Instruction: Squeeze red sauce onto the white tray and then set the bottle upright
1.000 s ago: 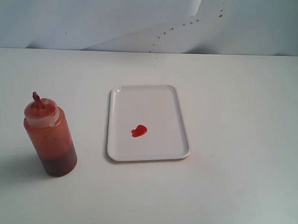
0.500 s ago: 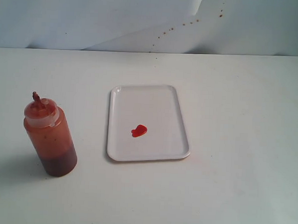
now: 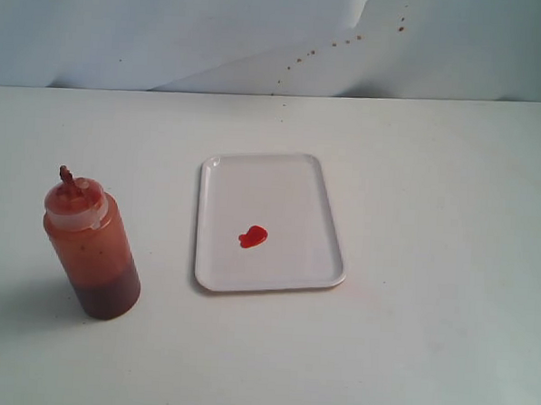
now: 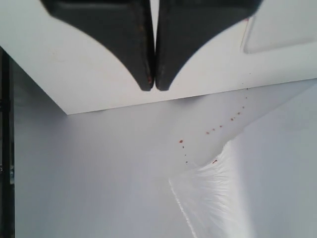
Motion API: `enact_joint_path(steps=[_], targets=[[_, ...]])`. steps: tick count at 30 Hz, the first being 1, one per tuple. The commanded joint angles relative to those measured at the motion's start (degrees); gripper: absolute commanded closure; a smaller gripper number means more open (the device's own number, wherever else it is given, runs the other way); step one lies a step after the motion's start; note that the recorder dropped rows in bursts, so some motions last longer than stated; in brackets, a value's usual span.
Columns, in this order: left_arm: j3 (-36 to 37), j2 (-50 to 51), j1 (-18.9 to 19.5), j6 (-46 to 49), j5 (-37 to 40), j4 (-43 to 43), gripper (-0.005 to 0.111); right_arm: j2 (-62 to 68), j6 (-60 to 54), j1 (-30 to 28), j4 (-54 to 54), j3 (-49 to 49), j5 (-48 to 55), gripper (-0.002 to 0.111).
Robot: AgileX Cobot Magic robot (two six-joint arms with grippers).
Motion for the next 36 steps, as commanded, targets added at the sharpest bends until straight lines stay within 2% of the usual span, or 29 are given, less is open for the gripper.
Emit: enact_joint_path(steps=[1, 3, 4, 5, 6, 8, 15, 24, 36], targets=[[0.27, -0.17, -0.28, -0.03, -0.30, -0.04, 0.107, -0.24, -2.32, -0.32, 5.88, 0.68, -0.07, 0.108], [0.27, -0.17, -0.28, -0.03, -0.30, -0.04, 0.107, -0.24, -20.06, -0.32, 22.43, 0.68, 0.11, 0.108], [0.27, -0.17, -0.28, -0.03, -0.30, -0.04, 0.107, -0.24, -38.83, -0.32, 38.75, 0.68, 0.11, 0.108], [0.27, -0.17, -0.28, -0.03, -0.30, -0.04, 0.107, -0.24, -47.97, -0.32, 46.47, 0.68, 0.11, 0.108], [0.27, -0.17, -0.28, -0.03, -0.30, -0.04, 0.107, -0.24, -62.24, -0.32, 57.61, 0.68, 0.11, 0.108], [0.27, -0.17, -0.28, -0.03, -0.30, -0.04, 0.107, -2.07, -72.40, -0.32, 65.03, 0.76, 1.70, 0.108], [0.27, -0.17, -0.28, -0.03, -0.30, -0.04, 0.107, -10.08, -70.07, -0.32, 65.48, 7.82, 1.61, 0.108], [0.27, -0.17, -0.28, -0.03, -0.30, -0.04, 0.107, -11.52, -69.56, -0.32, 65.48, 7.82, 4.12, 0.108], [0.27, -0.17, -0.28, -0.03, -0.30, -0.04, 0.107, -11.52, -70.03, -0.32, 67.62, 7.82, 15.20, 0.108]])
